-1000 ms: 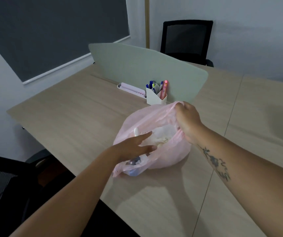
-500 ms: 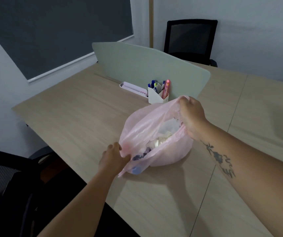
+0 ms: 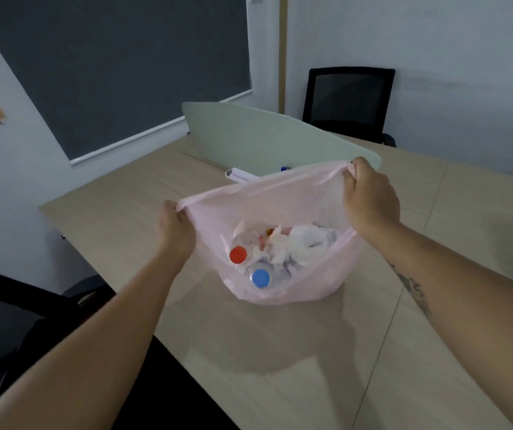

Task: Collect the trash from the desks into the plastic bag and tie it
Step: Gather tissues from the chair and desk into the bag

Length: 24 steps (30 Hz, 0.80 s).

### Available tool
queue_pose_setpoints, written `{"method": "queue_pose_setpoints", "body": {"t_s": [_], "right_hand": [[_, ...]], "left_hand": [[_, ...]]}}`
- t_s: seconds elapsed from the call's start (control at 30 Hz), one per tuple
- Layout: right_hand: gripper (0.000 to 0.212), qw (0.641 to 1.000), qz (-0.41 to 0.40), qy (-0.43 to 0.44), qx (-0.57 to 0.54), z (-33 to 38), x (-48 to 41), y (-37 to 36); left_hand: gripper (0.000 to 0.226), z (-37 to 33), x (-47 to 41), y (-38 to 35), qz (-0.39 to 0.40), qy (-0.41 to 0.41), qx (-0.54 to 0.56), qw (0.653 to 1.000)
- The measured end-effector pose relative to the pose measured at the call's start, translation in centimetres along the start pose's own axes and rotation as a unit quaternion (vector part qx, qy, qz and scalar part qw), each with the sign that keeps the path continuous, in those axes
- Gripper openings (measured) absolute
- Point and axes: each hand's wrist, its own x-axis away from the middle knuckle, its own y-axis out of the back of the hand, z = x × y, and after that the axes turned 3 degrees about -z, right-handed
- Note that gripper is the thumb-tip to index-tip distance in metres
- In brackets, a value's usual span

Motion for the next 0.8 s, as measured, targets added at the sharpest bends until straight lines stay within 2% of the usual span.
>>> {"method": "queue_pose_setpoints", "body": {"t_s": [0.03,0.1,0.17,0.2,0.3,0.43,0.57,0.7,0.8], "right_hand": [[0.02,0.999,0.034,0.004,0.01,0.5,-0.1,-0.2],[0.02,0.996,0.083,0.018,0.027,1.3,0.1,-0.5],[0.02,1.0,0.019,0.016,0.001,2.3,-0.1,-0.7],[0.02,1.0,0.003,0.007,-0.015,2.8,-0.2,-0.7],[0.021,0.998,0.057,0.009,-0.023,4.4,-0.1,-1.3],[0.021,0.997,0.062,0.022,-0.051,6.6,0.9,-2.4],[0.025,0.995,0.072,0.041,-0.052,9.6,2.6,-3.5],[0.024,0.996,0.063,0.037,-0.05,12.4,4.7,-4.2],[0.021,0.996,0.069,0.03,-0.045,14.1,6.0,-4.9]], "left_hand": [[0.013,-1.2,-0.5,0.8,0.026,-0.038,-0.03,0.998],[0.017,-2.7,-1.8,2.4,0.004,-0.064,-0.054,0.996],[0.021,-3.4,-3.0,4.2,-0.037,-0.044,-0.036,0.998],[0.024,-3.3,-3.4,4.9,-0.025,-0.038,-0.042,0.998],[0.028,-1.9,-3.7,6.5,0.039,-0.055,-0.11,0.992],[0.024,1.1,-3.6,9.1,0.03,-0.013,-0.092,0.995],[0.013,4.5,-2.9,12.5,0.069,0.007,-0.069,0.995],[0.023,8.6,-2.8,19.4,0.045,-0.013,-0.154,0.987],[0.031,12.4,-2.4,26.5,0.025,-0.017,-0.277,0.96]]}}
